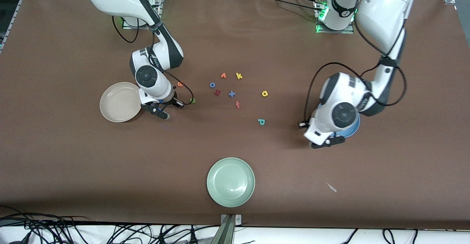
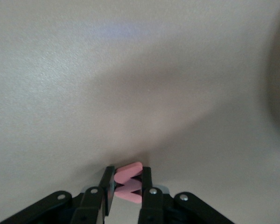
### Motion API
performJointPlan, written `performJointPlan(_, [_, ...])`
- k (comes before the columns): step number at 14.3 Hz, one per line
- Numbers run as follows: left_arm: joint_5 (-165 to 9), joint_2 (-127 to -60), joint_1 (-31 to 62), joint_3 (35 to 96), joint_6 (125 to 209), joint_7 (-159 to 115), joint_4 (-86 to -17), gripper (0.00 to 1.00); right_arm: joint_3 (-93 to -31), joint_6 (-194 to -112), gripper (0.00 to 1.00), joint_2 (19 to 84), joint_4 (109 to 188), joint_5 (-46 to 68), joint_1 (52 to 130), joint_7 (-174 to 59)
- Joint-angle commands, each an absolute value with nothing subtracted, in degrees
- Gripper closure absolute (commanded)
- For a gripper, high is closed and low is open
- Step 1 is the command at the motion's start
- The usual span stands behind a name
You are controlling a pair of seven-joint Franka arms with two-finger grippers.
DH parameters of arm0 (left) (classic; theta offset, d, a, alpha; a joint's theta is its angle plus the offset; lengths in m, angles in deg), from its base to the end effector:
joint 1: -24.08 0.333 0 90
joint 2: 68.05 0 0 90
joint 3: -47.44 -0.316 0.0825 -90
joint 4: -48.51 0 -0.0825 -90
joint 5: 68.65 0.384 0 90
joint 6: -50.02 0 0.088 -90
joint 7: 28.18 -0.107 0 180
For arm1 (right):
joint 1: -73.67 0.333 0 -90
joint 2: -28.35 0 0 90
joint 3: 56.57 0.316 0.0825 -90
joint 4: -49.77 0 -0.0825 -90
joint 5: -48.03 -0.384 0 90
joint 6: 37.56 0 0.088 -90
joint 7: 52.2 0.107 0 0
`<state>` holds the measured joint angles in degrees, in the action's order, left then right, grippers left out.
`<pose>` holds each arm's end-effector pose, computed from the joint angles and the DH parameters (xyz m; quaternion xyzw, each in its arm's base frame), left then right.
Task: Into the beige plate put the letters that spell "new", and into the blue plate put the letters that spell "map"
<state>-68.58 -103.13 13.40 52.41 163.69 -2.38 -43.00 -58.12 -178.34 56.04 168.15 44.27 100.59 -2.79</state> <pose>0.6456 -0.1737 0.2588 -0.9891 -0.0926 0.1131 0.0160 0.5245 0.2486 0.1874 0.9714 -0.2325 -0.0445 0.0174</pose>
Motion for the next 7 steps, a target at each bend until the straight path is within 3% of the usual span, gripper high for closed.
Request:
performJointPlan(1, [-67.0,-101.4,16.9,52.3,162.3,-11.6,-44.9,0.89,-61.1,-164.1,1.00,53.2,161.8,43.9,100.3,-8.0])
performJointPlan(5, [-66.0,-102.6,23.4,52.7,164.1,-21.5,-47.1,0.87,-67.4,-158.5,1.00,50.2,163.0,43.9,100.3,-23.3])
performJointPlan(7, [-66.4,-102.8,24.3,52.8,166.8,-23.2,-49.6,0.78,-69.9,-158.8,1.00,48.0,166.8,44.1,100.4,-30.7])
